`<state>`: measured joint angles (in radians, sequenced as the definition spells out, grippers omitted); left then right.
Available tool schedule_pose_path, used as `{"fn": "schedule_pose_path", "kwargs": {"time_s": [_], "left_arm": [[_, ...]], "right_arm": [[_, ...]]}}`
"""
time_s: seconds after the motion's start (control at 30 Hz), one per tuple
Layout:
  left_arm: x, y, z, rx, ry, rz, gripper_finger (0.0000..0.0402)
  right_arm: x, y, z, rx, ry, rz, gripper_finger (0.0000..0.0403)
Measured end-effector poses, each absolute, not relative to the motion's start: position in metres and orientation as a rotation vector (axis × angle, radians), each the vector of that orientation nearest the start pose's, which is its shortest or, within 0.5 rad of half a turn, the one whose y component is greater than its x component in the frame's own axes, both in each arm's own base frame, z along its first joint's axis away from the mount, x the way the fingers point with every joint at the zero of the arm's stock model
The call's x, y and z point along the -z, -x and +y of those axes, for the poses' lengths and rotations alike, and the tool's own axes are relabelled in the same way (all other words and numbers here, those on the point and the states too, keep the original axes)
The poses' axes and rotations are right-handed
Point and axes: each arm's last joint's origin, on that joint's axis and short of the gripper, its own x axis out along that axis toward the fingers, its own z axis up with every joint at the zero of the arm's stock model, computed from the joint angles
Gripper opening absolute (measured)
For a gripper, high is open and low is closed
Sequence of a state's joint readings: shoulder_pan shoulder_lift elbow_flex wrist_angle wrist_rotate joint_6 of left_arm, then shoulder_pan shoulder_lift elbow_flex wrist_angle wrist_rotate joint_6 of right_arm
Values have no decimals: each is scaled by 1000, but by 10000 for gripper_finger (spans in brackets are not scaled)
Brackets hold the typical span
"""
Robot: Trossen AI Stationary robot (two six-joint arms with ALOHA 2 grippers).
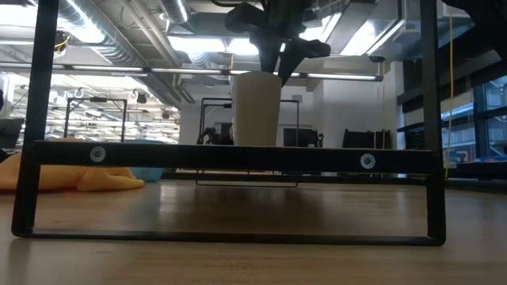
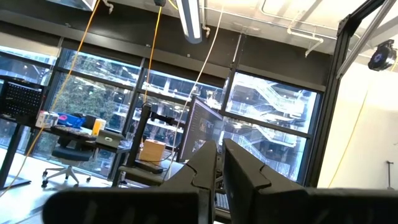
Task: Stack small to large cups/mugs on shelf
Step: Put the gray cup on the shelf, then put the pink cup on the shelf
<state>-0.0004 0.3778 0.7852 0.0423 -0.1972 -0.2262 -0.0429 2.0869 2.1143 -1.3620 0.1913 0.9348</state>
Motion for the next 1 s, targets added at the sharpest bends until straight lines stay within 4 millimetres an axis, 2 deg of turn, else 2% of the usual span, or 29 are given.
{"fn": "schedule_pose_path", "kwargs": {"time_s": [0.33,0.6,0.8,1.0], "left_arm": [[-395,-62,6,-142,266,-469,22],[-395,-62,6,-142,266,-469,22],[-395,-62,6,-142,266,-469,22],[-395,-62,6,-142,266,-469,22]], "right_arm": [[-307,-416,-25,814,-671,1101,117],[-311,-415,-18,718,-747,1145,117],[-342,-411,-3,620,-756,973,117],[-379,-402,0,540,-733,775,117]]}}
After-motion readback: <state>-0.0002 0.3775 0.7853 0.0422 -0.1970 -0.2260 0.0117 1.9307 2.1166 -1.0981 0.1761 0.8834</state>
